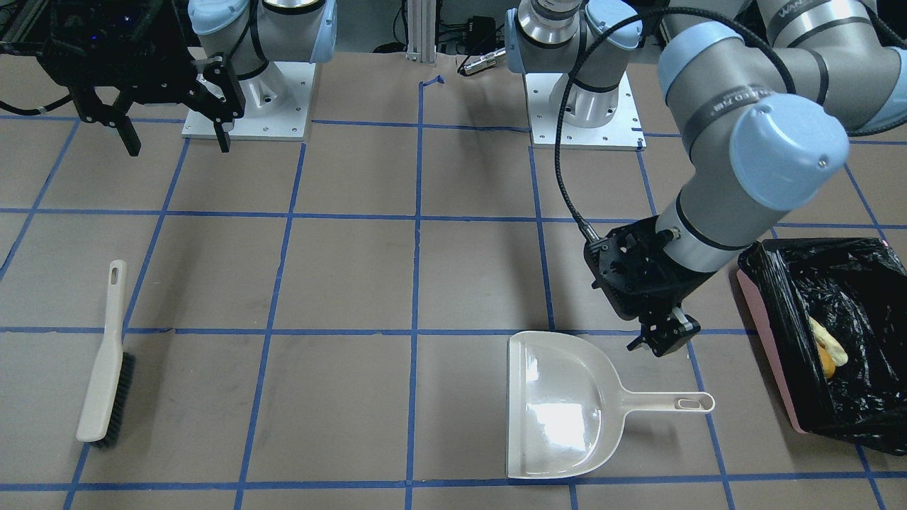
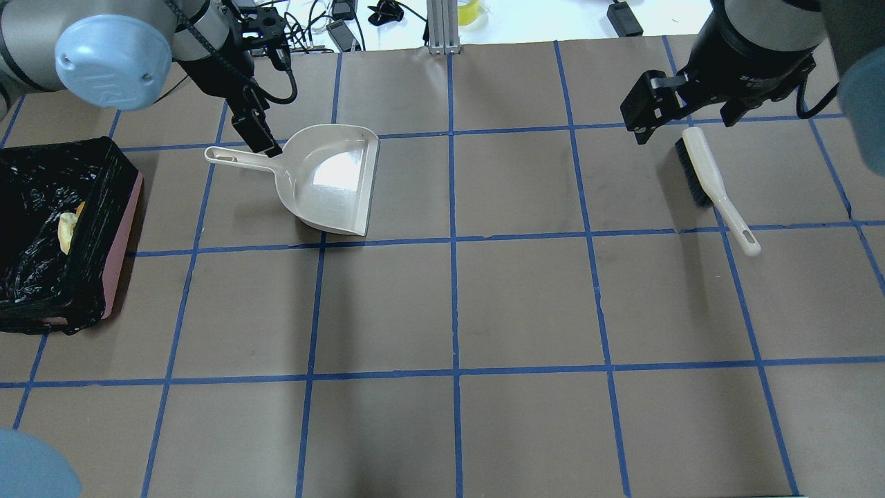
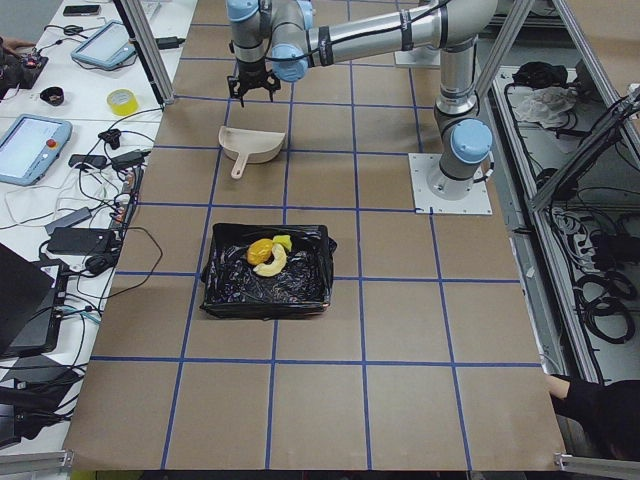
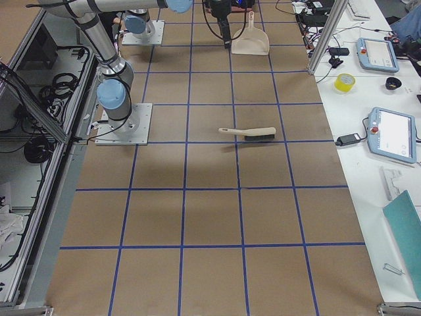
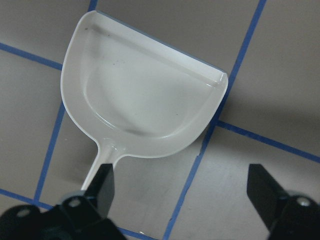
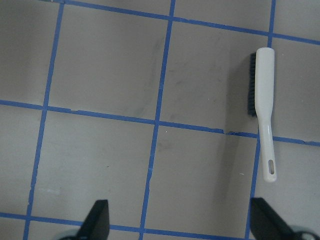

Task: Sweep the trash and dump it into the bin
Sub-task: 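Release the dustpan handle and raise the left gripper while the right gripper opens and rises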

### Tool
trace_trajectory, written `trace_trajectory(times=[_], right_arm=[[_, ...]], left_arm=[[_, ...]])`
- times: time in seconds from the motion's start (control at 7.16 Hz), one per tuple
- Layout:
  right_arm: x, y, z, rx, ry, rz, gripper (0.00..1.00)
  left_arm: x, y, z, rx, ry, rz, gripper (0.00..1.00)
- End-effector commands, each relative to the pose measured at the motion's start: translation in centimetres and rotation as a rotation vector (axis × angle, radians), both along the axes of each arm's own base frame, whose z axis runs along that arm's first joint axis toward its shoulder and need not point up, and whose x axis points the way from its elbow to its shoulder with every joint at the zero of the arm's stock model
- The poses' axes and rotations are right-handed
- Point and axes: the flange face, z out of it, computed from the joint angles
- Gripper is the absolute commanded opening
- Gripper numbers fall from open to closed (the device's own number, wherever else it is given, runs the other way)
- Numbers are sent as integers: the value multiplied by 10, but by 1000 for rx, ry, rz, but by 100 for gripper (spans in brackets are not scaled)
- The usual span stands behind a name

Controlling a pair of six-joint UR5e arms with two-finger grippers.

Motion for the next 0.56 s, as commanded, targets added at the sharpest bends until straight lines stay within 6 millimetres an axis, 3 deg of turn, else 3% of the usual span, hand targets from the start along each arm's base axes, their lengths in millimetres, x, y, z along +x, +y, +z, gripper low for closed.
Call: trace_trajectory(times=[0.0, 0.42], right_arm=[[0, -4, 0, -18, -3, -7, 100], [0, -4, 0, -21, -5, -11, 99]], left_arm=[[-16, 46, 46, 4, 3, 218, 100], [-16, 106, 108, 24, 10, 508, 100]])
